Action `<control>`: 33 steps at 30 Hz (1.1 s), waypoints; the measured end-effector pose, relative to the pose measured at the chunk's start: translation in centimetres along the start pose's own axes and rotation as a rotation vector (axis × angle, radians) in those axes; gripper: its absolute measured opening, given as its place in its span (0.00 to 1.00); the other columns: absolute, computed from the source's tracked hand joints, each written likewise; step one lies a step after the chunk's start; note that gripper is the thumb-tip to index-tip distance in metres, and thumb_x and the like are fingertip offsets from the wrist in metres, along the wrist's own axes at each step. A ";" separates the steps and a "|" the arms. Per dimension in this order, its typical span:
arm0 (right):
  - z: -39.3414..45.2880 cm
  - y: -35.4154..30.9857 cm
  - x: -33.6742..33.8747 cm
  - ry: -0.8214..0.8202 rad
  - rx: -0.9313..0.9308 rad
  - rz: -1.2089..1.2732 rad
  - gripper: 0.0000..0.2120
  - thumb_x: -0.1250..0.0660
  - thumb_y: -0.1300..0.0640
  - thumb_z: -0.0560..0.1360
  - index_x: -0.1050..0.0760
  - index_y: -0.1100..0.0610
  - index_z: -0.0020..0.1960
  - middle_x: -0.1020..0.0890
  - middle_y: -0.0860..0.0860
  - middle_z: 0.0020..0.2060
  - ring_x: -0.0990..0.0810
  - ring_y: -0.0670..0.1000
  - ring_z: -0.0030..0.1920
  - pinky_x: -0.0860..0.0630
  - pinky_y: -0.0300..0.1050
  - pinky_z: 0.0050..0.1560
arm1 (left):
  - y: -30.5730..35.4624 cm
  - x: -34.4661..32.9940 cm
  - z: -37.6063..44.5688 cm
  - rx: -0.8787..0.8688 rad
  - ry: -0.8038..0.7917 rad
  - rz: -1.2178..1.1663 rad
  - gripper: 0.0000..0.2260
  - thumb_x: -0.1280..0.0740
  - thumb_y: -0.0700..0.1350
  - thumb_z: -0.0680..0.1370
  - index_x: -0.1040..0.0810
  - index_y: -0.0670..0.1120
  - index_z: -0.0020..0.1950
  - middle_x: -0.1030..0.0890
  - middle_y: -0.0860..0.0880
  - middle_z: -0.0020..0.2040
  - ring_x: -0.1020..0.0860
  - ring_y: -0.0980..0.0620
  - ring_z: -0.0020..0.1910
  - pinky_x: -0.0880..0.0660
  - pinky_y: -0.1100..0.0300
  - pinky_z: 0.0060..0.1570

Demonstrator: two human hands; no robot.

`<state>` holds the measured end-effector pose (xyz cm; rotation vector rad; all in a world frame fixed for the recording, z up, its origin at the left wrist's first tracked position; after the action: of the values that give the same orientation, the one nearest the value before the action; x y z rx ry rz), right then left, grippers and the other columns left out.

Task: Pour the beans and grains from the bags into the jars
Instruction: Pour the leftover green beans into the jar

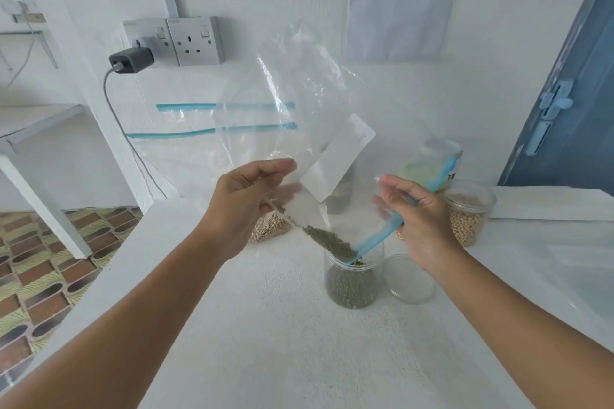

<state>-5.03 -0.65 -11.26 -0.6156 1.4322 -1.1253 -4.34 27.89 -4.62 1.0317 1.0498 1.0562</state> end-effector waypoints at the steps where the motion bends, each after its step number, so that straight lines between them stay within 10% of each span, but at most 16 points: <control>1: 0.0 0.1 0.1 0.001 0.001 -0.005 0.11 0.28 0.67 0.77 0.15 0.58 0.57 0.15 0.53 0.58 0.13 0.57 0.54 0.17 0.42 0.51 | 0.1 -0.2 0.1 -0.007 -0.008 0.014 0.11 0.35 0.33 0.83 0.17 0.38 0.62 0.15 0.45 0.63 0.15 0.40 0.59 0.23 0.42 0.66; 11: -0.1 0.4 0.8 0.032 0.002 0.050 0.10 0.28 0.69 0.76 0.15 0.59 0.54 0.19 0.60 0.65 0.16 0.62 0.61 0.17 0.43 0.54 | 0.1 -1.3 0.4 0.005 -0.132 0.075 0.19 0.26 0.37 0.72 0.17 0.42 0.64 0.16 0.48 0.65 0.23 0.26 0.63 0.20 0.50 0.61; 18: 0.0 -0.1 0.6 0.016 0.037 0.053 0.09 0.29 0.70 0.77 0.13 0.59 0.51 0.18 0.59 0.62 0.17 0.62 0.63 0.17 0.44 0.55 | 0.4 -0.7 0.4 -0.013 -0.110 0.128 0.16 0.29 0.32 0.77 0.17 0.44 0.63 0.17 0.52 0.66 0.18 0.45 0.65 0.20 0.47 0.63; 33: -0.6 -0.8 0.2 0.005 0.033 0.045 0.09 0.28 0.69 0.76 0.13 0.58 0.52 0.16 0.55 0.57 0.13 0.56 0.54 0.17 0.46 0.56 | 1.3 -0.7 0.4 -0.024 -0.097 0.111 0.16 0.34 0.29 0.81 0.19 0.40 0.66 0.16 0.47 0.65 0.16 0.41 0.61 0.19 0.47 0.63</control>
<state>-5.80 -0.96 -10.69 -0.5551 1.4221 -1.1140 -4.24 27.37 -3.19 1.1211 0.9074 1.0948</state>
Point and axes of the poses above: each hand's wrist, its own z-axis towards the middle knuckle, its own x-axis out of the back of the hand, y = z × x, the point moved 5 cm from there along z, towards the middle knuckle
